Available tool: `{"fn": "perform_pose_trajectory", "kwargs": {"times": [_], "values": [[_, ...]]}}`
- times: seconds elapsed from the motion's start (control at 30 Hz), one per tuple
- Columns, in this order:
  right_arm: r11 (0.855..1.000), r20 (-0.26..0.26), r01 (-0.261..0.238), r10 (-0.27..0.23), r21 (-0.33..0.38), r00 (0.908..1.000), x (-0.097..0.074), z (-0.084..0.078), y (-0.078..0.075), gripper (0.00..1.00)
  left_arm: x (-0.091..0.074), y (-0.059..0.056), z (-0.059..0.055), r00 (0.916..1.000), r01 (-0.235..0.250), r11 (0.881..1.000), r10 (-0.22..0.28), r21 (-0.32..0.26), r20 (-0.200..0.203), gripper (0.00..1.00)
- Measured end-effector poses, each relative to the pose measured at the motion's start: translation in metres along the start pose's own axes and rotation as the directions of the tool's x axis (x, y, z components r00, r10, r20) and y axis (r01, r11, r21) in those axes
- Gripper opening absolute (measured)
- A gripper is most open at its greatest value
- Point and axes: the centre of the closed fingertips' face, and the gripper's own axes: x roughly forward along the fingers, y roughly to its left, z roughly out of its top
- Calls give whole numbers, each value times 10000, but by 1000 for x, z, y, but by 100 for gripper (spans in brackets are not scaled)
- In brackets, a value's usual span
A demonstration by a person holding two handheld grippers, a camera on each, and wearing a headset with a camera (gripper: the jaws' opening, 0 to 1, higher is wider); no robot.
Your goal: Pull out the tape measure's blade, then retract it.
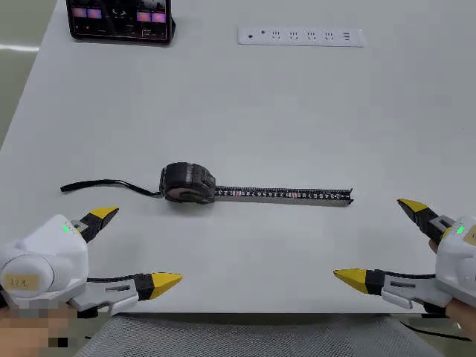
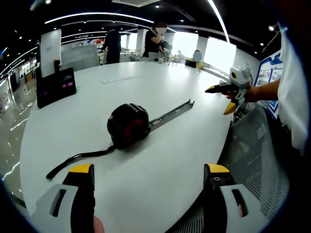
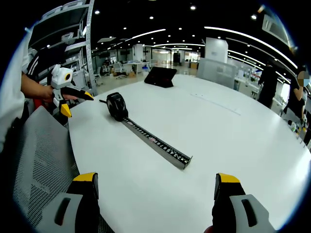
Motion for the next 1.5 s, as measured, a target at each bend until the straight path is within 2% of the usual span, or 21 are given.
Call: {"fn": "perform_pose_trajectory", "kwargs": {"times": [0.47,0.9,1.27,1.5], "values": [[10000,5,8,-8,-10,10000,1,0,0,99,0,1,0,10000,-19,10000,19,-6,0,90],[9999,-17,-54,54,-116,10000,3,5,-6,97,15,5,14,9999,-60,9997,62,-225,84,92],[9998,-71,-41,39,-179,10000,4,6,-13,96,25,11,21,9997,-232,9986,233,-481,33,93],[9998,-55,-36,35,-212,10000,4,8,-15,96,31,9,24,9998,-199,9984,201,-524,40,92]]}}
